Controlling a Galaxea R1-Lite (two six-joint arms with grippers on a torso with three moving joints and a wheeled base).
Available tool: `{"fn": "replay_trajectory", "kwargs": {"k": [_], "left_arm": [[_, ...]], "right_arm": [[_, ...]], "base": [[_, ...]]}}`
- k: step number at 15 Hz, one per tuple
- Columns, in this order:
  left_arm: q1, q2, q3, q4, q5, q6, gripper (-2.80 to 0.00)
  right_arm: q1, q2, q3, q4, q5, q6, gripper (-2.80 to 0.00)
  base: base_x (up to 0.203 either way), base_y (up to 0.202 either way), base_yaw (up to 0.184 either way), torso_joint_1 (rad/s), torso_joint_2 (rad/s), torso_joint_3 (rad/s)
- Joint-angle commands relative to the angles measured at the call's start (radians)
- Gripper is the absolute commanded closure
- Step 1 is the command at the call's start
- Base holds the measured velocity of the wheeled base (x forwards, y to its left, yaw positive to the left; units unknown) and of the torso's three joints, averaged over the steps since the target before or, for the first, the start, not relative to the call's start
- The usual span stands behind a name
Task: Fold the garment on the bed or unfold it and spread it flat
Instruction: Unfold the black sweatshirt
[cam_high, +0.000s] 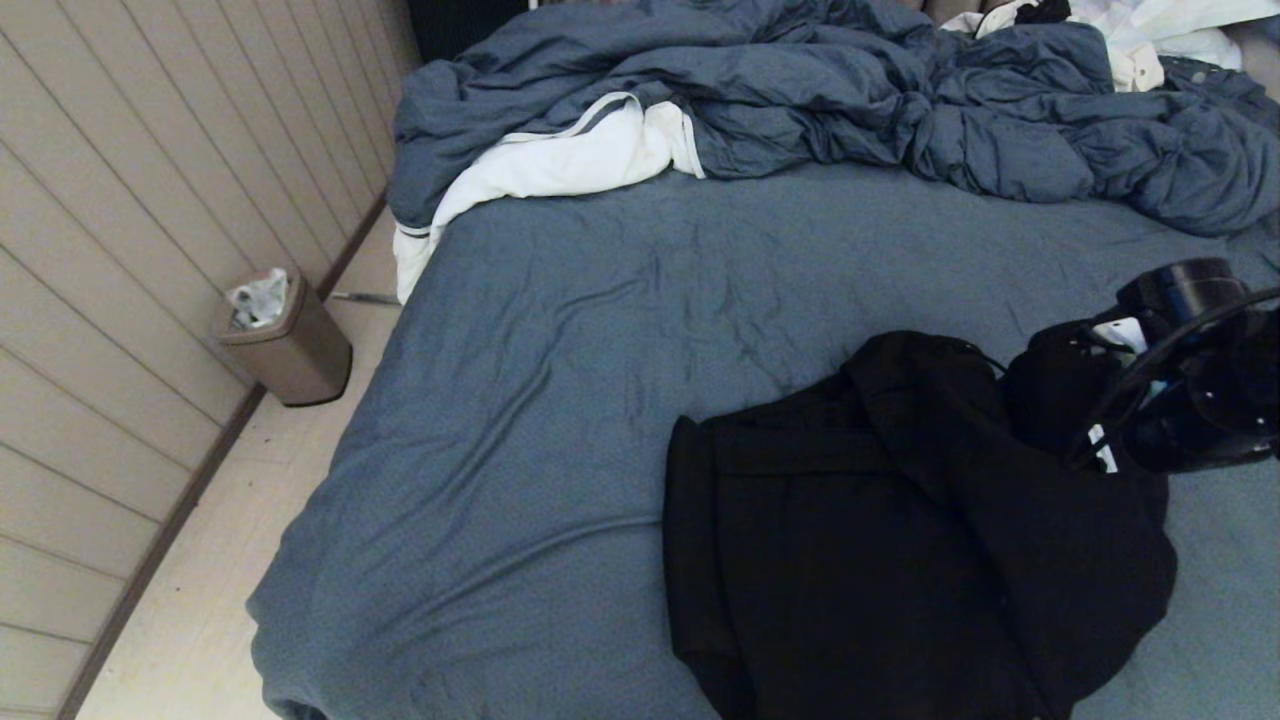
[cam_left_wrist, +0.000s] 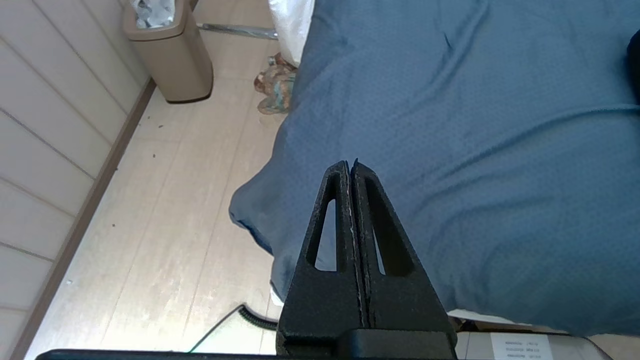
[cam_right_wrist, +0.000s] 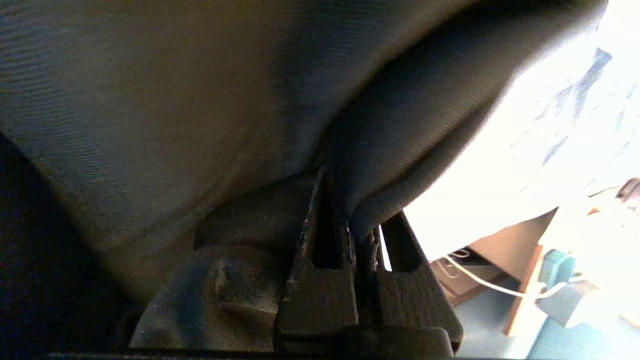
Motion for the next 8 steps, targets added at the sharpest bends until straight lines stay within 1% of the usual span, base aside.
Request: {"fn": "replay_trajectory", "kwargs": {"k": [1,3,5,6,8], "left_arm": [[0.001,0.001,0.0,0.0,0.0,0.0,0.0],[0.001,0.001,0.0,0.0,0.0,0.0,0.0],[0.001,0.001,0.0,0.0,0.0,0.0,0.0],[0.001,0.001,0.0,0.0,0.0,0.001,0.0],[0.001,0.001,0.0,0.0,0.0,0.001,0.0]], "right_arm": [[-0.035,0.011,0.086,-0.071,0.005,-0.003,0.0],[-0.079,0.017,0.139,-0.137,0.033,-0.004,0.0],[-0.116,0.018,0.158,-0.16,0.063,-0.005,0.0],[-0.13,0.016,0.161,-0.161,0.085,-0.003,-2.8],[-0.15,0.005,0.169,-0.163,0.119,-0.006,-2.8]], "base": [[0.0,0.0,0.0,0.0,0.0,0.0],[0.0,0.0,0.0,0.0,0.0,0.0],[0.0,0.0,0.0,0.0,0.0,0.0],[0.0,0.0,0.0,0.0,0.0,0.0],[0.0,0.0,0.0,0.0,0.0,0.0]]}}
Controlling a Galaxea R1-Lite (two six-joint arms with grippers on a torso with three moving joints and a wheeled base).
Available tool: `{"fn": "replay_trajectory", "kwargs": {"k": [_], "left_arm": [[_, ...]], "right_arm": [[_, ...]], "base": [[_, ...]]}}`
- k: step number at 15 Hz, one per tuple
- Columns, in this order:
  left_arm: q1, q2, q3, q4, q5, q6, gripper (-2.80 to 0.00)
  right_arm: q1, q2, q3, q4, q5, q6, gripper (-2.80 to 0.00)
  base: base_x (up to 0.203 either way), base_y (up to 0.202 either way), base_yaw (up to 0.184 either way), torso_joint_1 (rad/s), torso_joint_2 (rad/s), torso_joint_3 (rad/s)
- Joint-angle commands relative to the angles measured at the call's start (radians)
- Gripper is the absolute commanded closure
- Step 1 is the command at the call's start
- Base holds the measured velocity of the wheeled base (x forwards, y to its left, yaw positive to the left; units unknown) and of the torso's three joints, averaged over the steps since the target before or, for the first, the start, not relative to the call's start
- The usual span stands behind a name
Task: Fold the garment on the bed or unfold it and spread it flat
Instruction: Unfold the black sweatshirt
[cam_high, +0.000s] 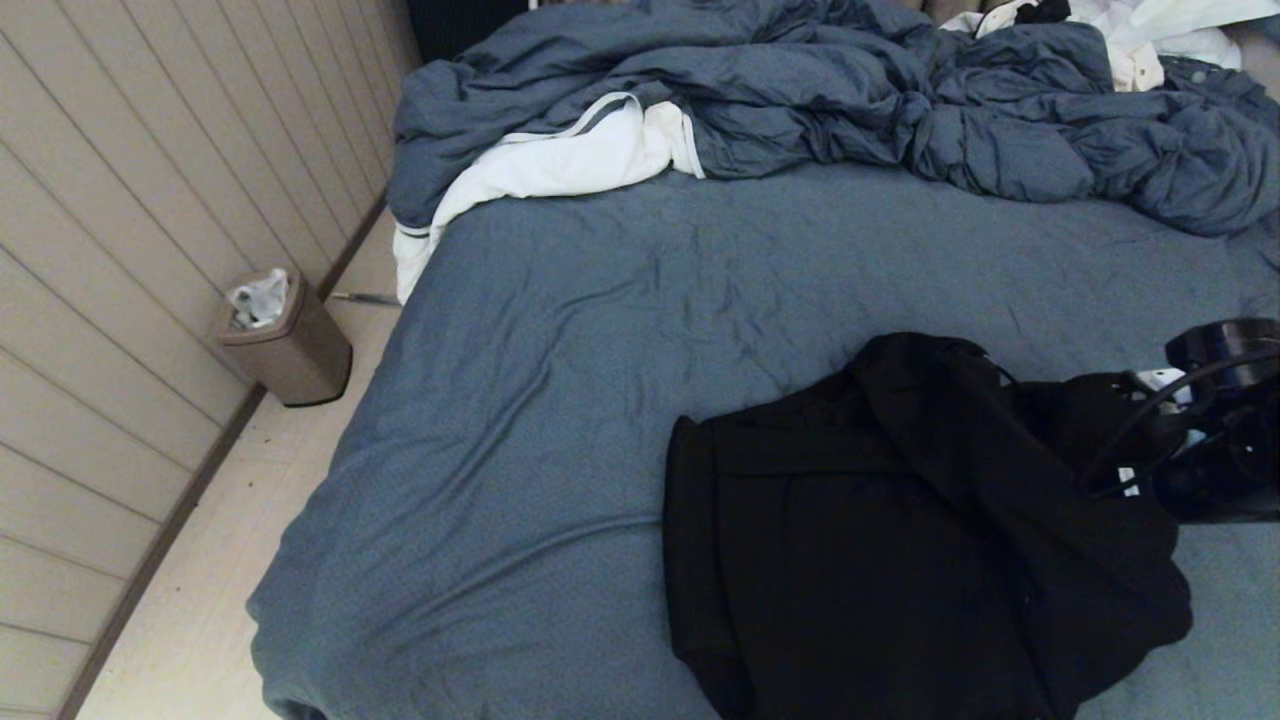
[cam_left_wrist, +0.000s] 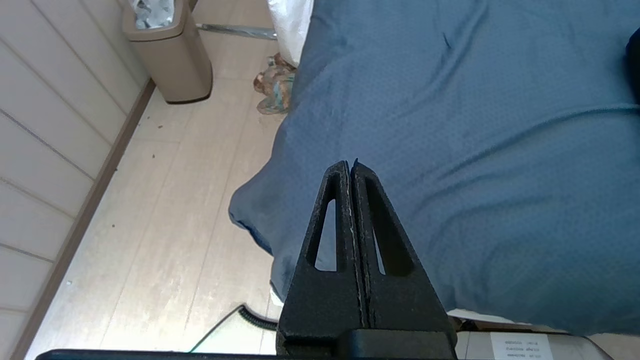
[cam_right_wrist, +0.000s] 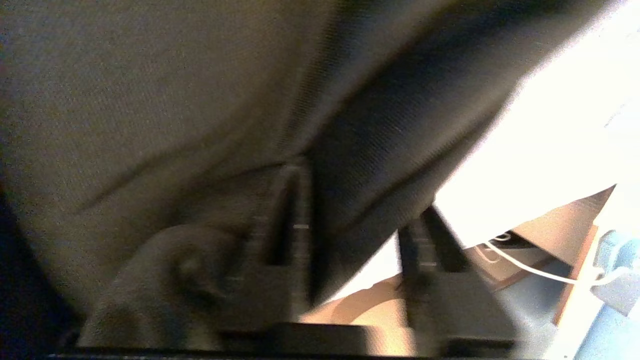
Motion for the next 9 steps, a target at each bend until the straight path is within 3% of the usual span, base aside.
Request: {"fn": "replay_trajectory", "kwargs": {"k": [1,9], "left_arm": [[0.001,0.001,0.0,0.0,0.0,0.0,0.0],[0.001,0.001,-0.001,0.001,0.0,0.003,0.0]], "right_arm": [[-0.021,-0.01,-0.001,0.0,0.017,-0.003,-2.8],[-0.11,-0.179,0.036,0.012,0.171,-0.044,-2.8]], "base": [[0.0,0.0,0.0,0.0,0.0,0.0],[0.0,0.0,0.0,0.0,0.0,0.0]]}}
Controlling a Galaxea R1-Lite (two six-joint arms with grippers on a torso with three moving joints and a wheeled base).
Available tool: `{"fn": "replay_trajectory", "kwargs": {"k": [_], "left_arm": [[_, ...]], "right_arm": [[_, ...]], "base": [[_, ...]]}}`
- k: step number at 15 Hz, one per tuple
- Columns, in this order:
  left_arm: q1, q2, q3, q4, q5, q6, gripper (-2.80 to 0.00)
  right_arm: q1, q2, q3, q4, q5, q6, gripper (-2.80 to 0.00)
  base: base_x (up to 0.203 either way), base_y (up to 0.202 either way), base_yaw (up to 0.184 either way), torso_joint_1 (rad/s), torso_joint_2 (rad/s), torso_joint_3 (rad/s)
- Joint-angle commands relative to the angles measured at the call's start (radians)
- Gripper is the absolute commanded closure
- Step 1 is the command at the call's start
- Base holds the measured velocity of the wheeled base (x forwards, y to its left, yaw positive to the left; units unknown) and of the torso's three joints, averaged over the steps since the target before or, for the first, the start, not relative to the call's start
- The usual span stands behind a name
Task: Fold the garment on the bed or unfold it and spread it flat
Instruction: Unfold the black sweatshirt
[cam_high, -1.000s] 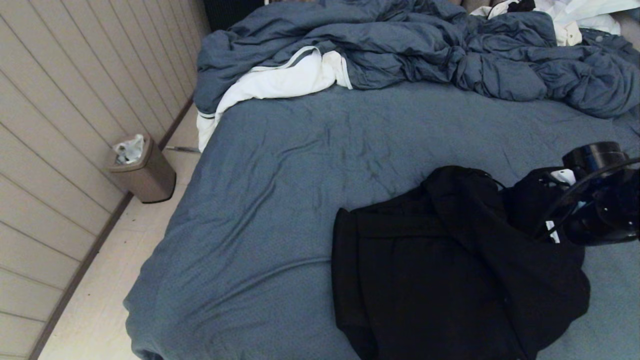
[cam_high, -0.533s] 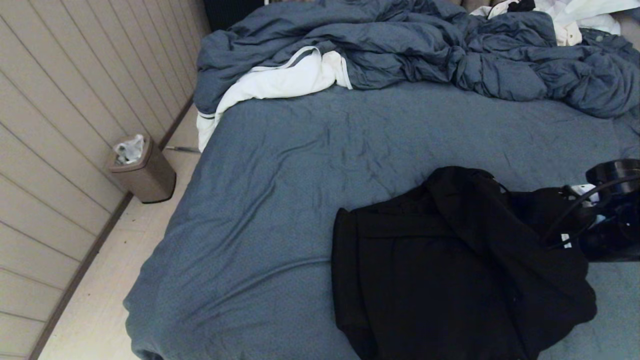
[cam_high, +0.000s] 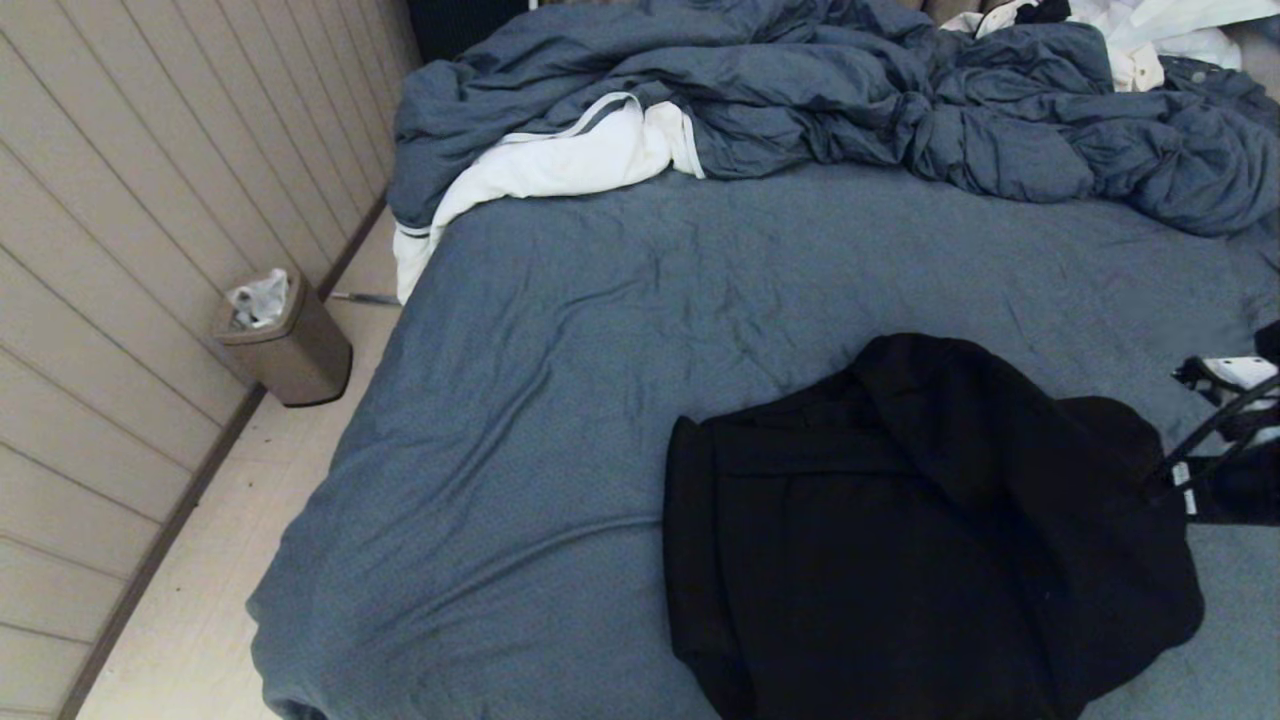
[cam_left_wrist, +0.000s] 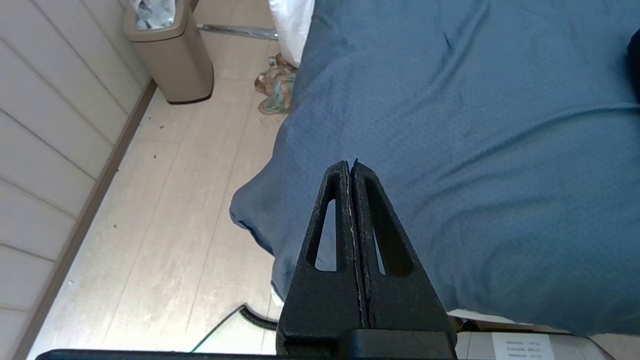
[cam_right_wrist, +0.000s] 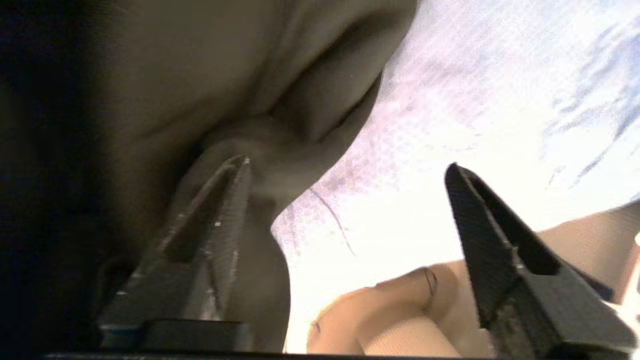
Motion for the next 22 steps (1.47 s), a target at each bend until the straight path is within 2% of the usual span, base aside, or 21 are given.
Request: {"fn": "replay_trajectory", "kwargs": {"k": [1,4,7,9,13,15,19,20,21,22], "left_arm": [[0.0,0.001,-0.001,0.002,0.0,0.0,0.0],[0.0,0.001,-0.001,0.002,0.0,0.0,0.0],[0.0,0.001,-0.001,0.002,0.0,0.0,0.0],[0.0,0.001,-0.001,0.002,0.0,0.0,0.0],[0.0,0.001,-0.001,0.002,0.0,0.0,0.0],[0.0,0.001,-0.001,0.002,0.0,0.0,0.0],[0.0,0.001,-0.001,0.004,0.0,0.0,0.0],[0.0,0.001,-0.003,0.006,0.0,0.002,0.0],[0.0,0.001,-0.003,0.006,0.0,0.002,0.0],[0.0,0.001,-0.003,0.006,0.0,0.002,0.0]], "right_arm": [[-0.02,-0.106,0.0,0.001,0.029,-0.003,-2.8],[-0.031,-0.244,-0.082,0.075,0.099,-0.007,-2.8],[-0.021,-0.31,-0.219,0.268,0.212,0.001,-2.8],[0.015,-0.319,-0.256,0.391,0.278,0.005,-2.8],[0.071,-0.233,-0.217,0.407,0.29,0.006,-2.8],[0.085,-0.176,-0.227,0.411,0.326,0.009,-2.8],[0.099,-0.122,-0.245,0.409,0.346,0.067,-2.8],[0.129,-0.13,-0.255,0.41,0.347,0.087,-2.59],[0.164,-0.143,-0.268,0.41,0.347,0.121,0.0],[0.202,-0.167,-0.279,0.409,0.347,0.152,0.0]], "base": [[0.0,0.0,0.0,0.0,0.0,0.0],[0.0,0.0,0.0,0.0,0.0,0.0],[0.0,0.0,0.0,0.0,0.0,0.0],[0.0,0.0,0.0,0.0,0.0,0.0],[0.0,0.0,0.0,0.0,0.0,0.0],[0.0,0.0,0.0,0.0,0.0,0.0],[0.0,0.0,0.0,0.0,0.0,0.0],[0.0,0.0,0.0,0.0,0.0,0.0],[0.0,0.0,0.0,0.0,0.0,0.0],[0.0,0.0,0.0,0.0,0.0,0.0]]}}
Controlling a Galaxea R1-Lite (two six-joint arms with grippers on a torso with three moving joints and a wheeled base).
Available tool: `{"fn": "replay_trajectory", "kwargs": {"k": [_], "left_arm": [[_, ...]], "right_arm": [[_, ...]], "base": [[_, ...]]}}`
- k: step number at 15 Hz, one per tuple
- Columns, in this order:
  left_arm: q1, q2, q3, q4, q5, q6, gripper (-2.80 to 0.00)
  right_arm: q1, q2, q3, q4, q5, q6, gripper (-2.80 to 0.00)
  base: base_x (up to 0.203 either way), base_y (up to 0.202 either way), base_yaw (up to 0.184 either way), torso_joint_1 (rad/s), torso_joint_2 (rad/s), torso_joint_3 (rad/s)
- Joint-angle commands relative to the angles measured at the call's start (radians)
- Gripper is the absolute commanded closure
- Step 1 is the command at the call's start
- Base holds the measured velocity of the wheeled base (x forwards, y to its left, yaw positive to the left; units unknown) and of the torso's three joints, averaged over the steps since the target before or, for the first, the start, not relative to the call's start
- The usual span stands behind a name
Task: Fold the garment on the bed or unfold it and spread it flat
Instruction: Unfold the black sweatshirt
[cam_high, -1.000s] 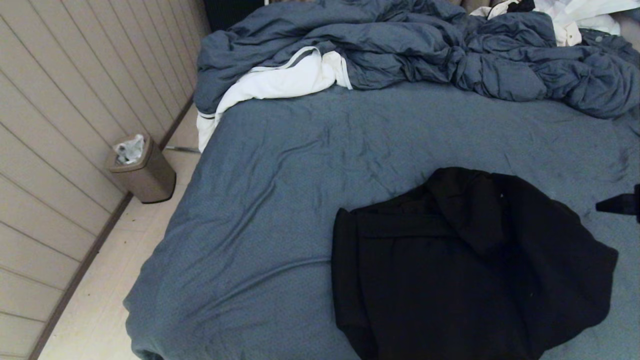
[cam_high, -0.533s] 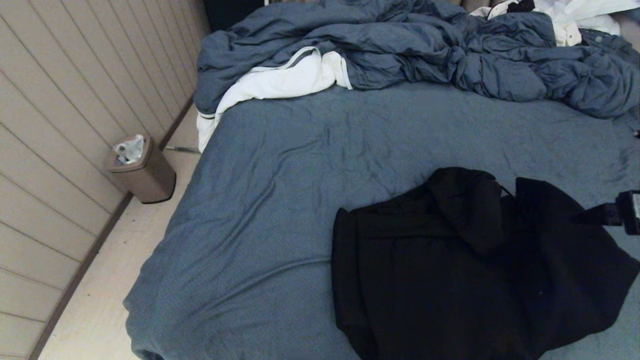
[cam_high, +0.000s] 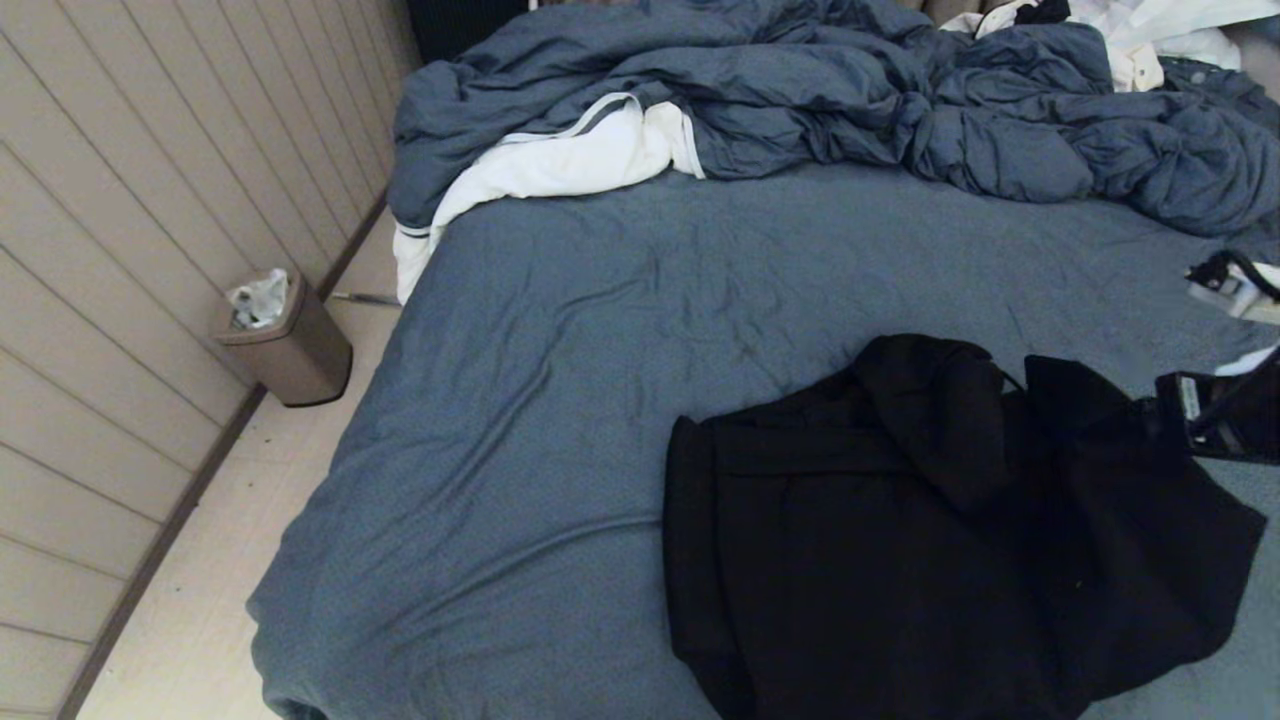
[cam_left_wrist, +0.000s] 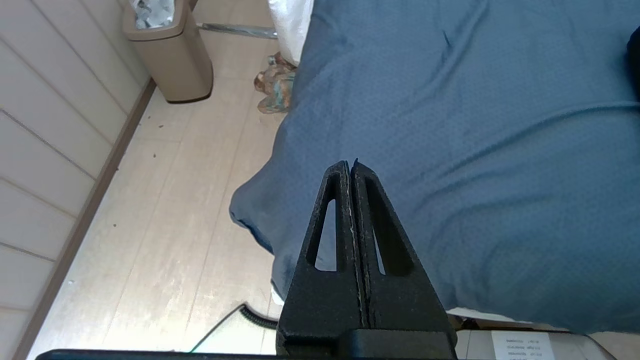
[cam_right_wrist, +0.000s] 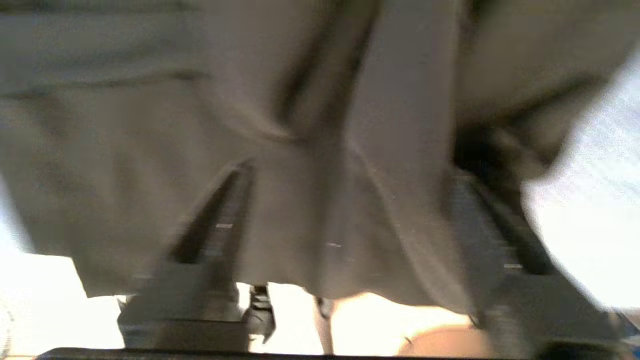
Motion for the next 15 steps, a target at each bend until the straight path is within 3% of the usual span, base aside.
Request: {"fn": "replay_trajectory", "kwargs": {"k": [1,4,11,13,15], "left_arm": [[0.0,0.001,0.0,0.002,0.0,0.0,0.0],[0.0,0.001,0.0,0.002,0.0,0.0,0.0],[0.0,0.001,0.0,0.0,0.0,0.0,0.0],[0.0,0.001,0.0,0.0,0.0,-0.001,0.0],[0.0,0.001,0.0,0.0,0.0,-0.001,0.0]], "right_arm": [[0.064,-0.028,-0.015,0.004,0.001,0.024,0.0],[0.138,-0.041,-0.009,0.006,-0.002,0.035,0.0],[0.14,0.062,0.032,-0.001,-0.011,0.033,0.0],[0.119,0.133,0.048,-0.007,-0.026,0.028,0.0],[0.041,0.179,0.073,-0.084,-0.036,0.021,0.0]], "base": [[0.0,0.0,0.0,0.0,0.0,0.0],[0.0,0.0,0.0,0.0,0.0,0.0],[0.0,0.0,0.0,0.0,0.0,0.0],[0.0,0.0,0.0,0.0,0.0,0.0],[0.0,0.0,0.0,0.0,0.0,0.0]]}}
